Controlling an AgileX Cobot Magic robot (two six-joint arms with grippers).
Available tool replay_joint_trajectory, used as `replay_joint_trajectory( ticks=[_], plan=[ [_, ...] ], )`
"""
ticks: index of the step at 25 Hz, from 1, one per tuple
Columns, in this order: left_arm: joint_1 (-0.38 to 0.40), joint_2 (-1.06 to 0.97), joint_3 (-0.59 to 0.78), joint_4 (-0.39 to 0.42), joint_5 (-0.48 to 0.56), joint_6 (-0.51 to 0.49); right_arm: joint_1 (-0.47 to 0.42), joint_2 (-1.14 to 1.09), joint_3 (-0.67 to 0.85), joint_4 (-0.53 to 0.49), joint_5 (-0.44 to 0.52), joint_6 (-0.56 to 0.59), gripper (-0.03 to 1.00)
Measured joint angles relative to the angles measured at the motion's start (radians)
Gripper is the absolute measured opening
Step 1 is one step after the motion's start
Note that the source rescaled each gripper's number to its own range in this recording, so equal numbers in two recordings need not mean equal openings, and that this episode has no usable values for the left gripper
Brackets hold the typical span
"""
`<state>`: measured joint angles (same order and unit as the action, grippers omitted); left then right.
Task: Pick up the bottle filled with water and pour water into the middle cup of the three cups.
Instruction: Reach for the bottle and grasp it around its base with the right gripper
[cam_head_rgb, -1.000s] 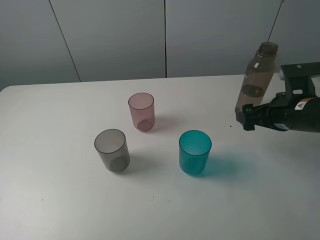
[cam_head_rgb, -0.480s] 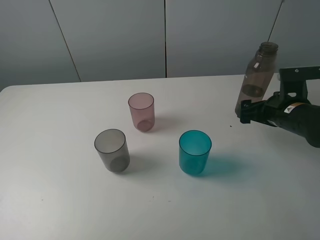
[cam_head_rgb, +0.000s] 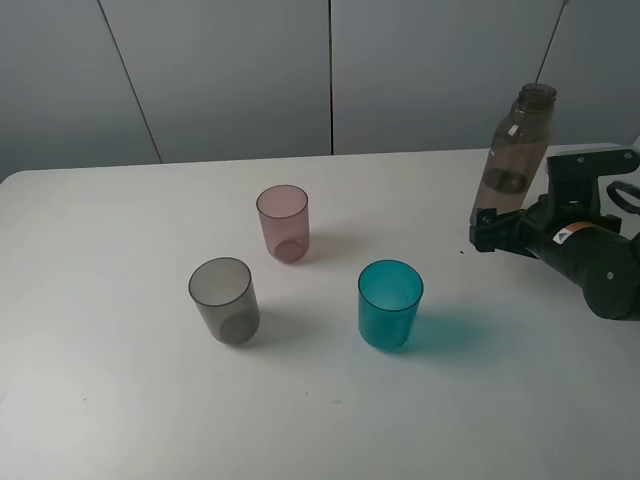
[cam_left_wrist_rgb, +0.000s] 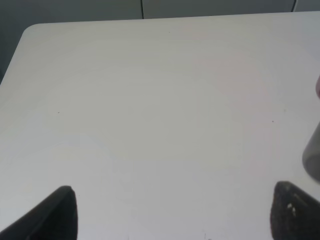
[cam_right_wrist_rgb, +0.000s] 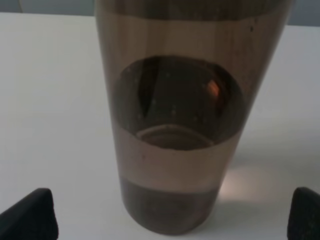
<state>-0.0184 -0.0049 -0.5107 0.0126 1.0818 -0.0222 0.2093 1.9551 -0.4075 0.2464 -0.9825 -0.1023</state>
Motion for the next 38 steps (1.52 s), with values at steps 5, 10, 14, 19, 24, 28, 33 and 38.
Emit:
replay_joint_trajectory(
  ticks=[5,10,14,19,24,28,33,38],
  plan=[
    [0.000,0.000,0.000,0.000,0.000,0.000,0.000,0.049,0.000,0.000,-0.138,0.013,1.00],
    [0.000,0.000,0.000,0.000,0.000,0.000,0.000,0.088,-0.002,0.000,-0.210,0.072,1.00],
    [0.000,0.000,0.000,0.000,0.000,0.000,0.000,0.096,-0.019,-0.029,-0.215,0.102,1.00],
    [0.000,0.000,0.000,0.000,0.000,0.000,0.000,0.100,-0.065,-0.049,-0.221,0.102,1.00],
    [0.000,0.000,0.000,0.000,0.000,0.000,0.000,0.143,-0.099,-0.045,-0.226,0.102,1.00],
    [0.000,0.000,0.000,0.000,0.000,0.000,-0.007,0.185,-0.134,-0.045,-0.226,0.102,1.00],
    [0.000,0.000,0.000,0.000,0.000,0.000,-0.038,0.211,-0.168,-0.045,-0.226,0.117,1.00],
    [0.000,0.000,0.000,0.000,0.000,0.000,-0.056,0.218,-0.182,-0.051,-0.226,0.132,1.00]
  ],
)
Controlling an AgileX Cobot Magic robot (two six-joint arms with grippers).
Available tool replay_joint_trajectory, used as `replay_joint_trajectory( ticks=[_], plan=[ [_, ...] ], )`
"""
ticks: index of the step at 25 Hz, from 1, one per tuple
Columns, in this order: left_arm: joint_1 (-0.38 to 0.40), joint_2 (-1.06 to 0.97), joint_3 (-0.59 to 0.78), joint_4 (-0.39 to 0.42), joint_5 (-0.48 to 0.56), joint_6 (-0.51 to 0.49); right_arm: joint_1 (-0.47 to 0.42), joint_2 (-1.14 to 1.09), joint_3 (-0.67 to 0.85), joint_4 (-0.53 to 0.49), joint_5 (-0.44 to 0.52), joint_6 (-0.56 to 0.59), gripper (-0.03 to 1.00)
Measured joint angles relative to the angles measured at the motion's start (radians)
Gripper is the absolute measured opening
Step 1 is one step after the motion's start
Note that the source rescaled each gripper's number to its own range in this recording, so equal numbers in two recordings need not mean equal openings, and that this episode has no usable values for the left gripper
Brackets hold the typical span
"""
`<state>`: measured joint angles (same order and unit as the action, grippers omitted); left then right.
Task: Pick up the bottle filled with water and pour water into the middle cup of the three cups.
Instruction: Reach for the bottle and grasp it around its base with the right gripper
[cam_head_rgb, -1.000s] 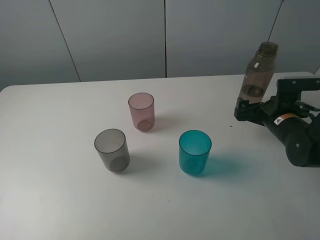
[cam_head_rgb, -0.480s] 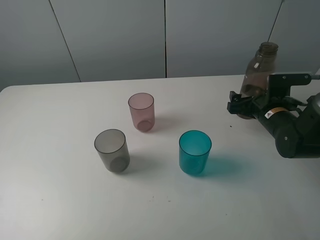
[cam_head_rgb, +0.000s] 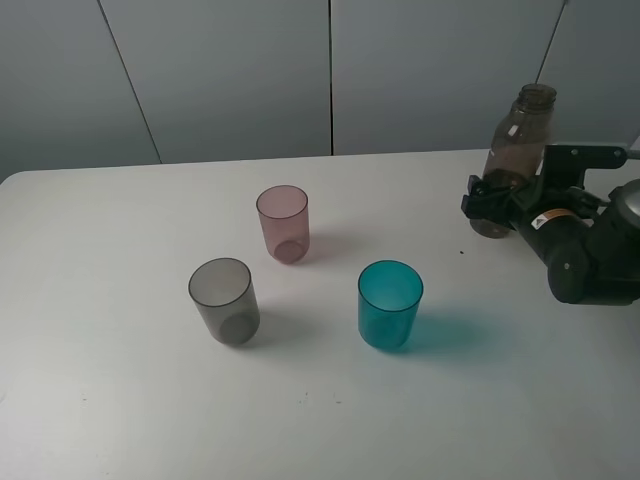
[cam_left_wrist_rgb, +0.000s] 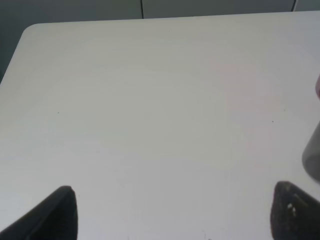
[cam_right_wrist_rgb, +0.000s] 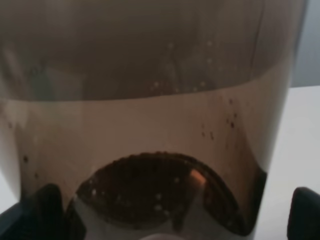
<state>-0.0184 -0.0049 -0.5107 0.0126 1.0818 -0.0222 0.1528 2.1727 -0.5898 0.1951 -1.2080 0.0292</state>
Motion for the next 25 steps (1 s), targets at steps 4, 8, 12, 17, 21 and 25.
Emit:
replay_joint_trajectory(
  ticks=[4,8,12,17,21,25],
  plan=[
    [0.000,0.000,0.000,0.000,0.000,0.000,-0.002,0.001,-0.002,-0.019,0.000,0.002,1.00],
    [0.000,0.000,0.000,0.000,0.000,0.000,-0.004,0.001,-0.028,-0.038,0.000,-0.009,1.00],
    [0.000,0.000,0.000,0.000,0.000,0.000,-0.010,0.001,-0.041,-0.054,-0.001,-0.011,1.00],
    [0.000,0.000,0.000,0.000,0.000,0.000,-0.012,0.001,-0.043,-0.054,-0.001,-0.011,0.99],
    [0.000,0.000,0.000,0.000,0.000,0.002,-0.012,0.001,-0.048,-0.054,-0.002,-0.015,0.99],
    [0.000,0.000,0.000,0.000,0.000,0.004,-0.012,0.001,-0.056,-0.054,-0.002,-0.015,0.97]
  ],
)
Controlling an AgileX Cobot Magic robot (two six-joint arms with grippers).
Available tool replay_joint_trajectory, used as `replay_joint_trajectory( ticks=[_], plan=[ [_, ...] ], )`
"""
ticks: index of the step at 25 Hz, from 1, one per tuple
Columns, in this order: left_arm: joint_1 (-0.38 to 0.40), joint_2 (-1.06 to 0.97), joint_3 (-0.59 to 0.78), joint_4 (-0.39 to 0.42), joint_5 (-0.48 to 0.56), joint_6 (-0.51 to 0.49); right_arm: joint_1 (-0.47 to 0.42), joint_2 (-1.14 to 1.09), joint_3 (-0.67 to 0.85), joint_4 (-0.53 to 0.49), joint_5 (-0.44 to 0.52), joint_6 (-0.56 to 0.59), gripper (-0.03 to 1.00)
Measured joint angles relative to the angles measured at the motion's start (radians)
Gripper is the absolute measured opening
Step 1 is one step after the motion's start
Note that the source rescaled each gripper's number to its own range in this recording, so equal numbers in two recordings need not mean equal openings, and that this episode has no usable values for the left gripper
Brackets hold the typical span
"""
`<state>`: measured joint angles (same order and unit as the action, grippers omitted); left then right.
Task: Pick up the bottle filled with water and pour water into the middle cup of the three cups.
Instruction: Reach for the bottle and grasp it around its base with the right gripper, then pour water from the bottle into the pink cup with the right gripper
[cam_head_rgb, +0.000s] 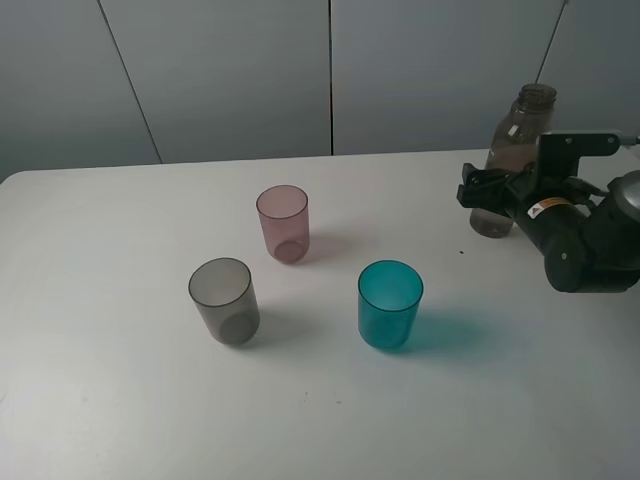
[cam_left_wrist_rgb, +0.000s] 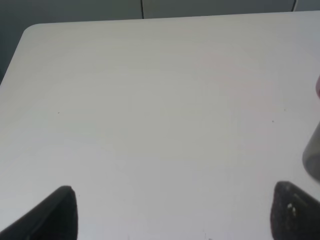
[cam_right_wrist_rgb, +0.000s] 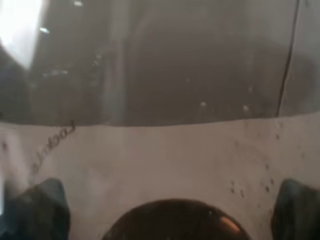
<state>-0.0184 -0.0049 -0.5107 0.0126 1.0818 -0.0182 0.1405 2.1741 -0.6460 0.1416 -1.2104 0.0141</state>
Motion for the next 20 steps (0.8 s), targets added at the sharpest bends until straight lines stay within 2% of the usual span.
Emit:
replay_joint_trajectory(
  ticks=[2,3,4,5,6,7,16,20],
  plan=[
    [0.000,0.000,0.000,0.000,0.000,0.000,0.000,0.000,0.000,0.000,0.000,0.000,0.86],
    [0.000,0.000,0.000,0.000,0.000,0.002,0.000,0.000,0.000,0.000,0.000,0.000,0.70],
    [0.000,0.000,0.000,0.000,0.000,0.002,0.000,0.000,0.000,0.000,0.000,0.000,0.52],
    [0.000,0.000,0.000,0.000,0.000,0.002,0.000,0.000,0.000,0.000,0.000,0.000,0.21],
    [0.000,0.000,0.000,0.000,0.000,0.002,0.000,0.000,0.000,0.000,-0.002,-0.002,0.00],
    [0.000,0.000,0.000,0.000,0.000,0.002,0.000,0.000,0.000,0.000,-0.002,-0.002,0.03],
    [0.000,0.000,0.000,0.000,0.000,0.000,0.000,0.000,0.000,-0.003,-0.002,-0.004,0.03],
    [0.000,0.000,0.000,0.000,0.000,-0.001,0.023,-0.024,0.000,-0.024,0.027,-0.070,0.02]
  ],
)
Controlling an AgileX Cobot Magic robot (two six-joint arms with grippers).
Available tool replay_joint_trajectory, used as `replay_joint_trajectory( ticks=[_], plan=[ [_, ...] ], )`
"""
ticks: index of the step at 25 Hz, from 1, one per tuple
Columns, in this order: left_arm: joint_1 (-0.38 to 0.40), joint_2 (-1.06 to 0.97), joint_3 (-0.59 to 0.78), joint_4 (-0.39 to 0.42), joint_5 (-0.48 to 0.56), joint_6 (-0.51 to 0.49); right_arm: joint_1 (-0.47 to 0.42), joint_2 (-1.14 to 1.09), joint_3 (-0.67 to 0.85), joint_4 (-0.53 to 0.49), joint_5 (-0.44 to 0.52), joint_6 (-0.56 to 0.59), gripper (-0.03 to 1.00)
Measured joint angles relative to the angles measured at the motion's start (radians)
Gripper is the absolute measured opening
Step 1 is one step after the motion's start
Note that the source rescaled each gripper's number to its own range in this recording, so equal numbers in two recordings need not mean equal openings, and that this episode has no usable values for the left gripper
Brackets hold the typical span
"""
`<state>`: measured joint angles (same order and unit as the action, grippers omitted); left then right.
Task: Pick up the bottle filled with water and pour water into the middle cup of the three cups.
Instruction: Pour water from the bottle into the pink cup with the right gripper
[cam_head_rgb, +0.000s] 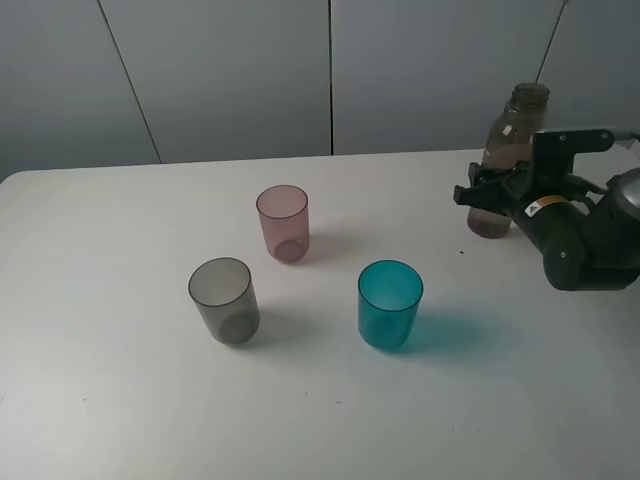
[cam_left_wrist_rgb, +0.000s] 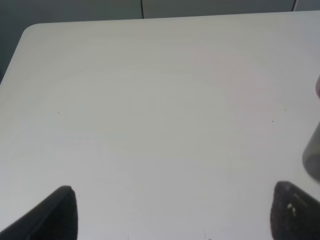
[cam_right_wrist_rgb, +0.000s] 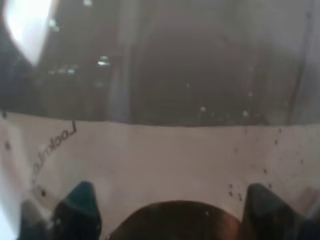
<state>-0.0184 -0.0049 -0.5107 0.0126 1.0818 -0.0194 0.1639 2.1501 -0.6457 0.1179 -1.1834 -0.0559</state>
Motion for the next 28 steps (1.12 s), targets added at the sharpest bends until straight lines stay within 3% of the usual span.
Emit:
replay_joint_trajectory(
  ticks=[6,11,15,19,28],
  plan=[
    [0.000,0.000,0.000,0.000,0.000,0.000,0.093,-0.087,-0.020,-0.029,0.018,-0.143,0.02],
    [0.000,0.000,0.000,0.000,0.000,0.000,0.175,-0.116,-0.104,0.000,0.131,-0.281,0.02],
    [0.000,0.000,0.000,0.000,0.000,0.000,0.247,-0.116,-0.179,0.043,0.239,-0.447,0.02],
    [0.000,0.000,0.000,0.000,0.000,0.000,0.307,-0.116,-0.257,0.174,0.316,-0.640,0.02],
    [0.000,0.000,0.000,0.000,0.000,0.000,0.383,-0.088,-0.353,0.288,0.396,-1.069,0.02]
  ],
)
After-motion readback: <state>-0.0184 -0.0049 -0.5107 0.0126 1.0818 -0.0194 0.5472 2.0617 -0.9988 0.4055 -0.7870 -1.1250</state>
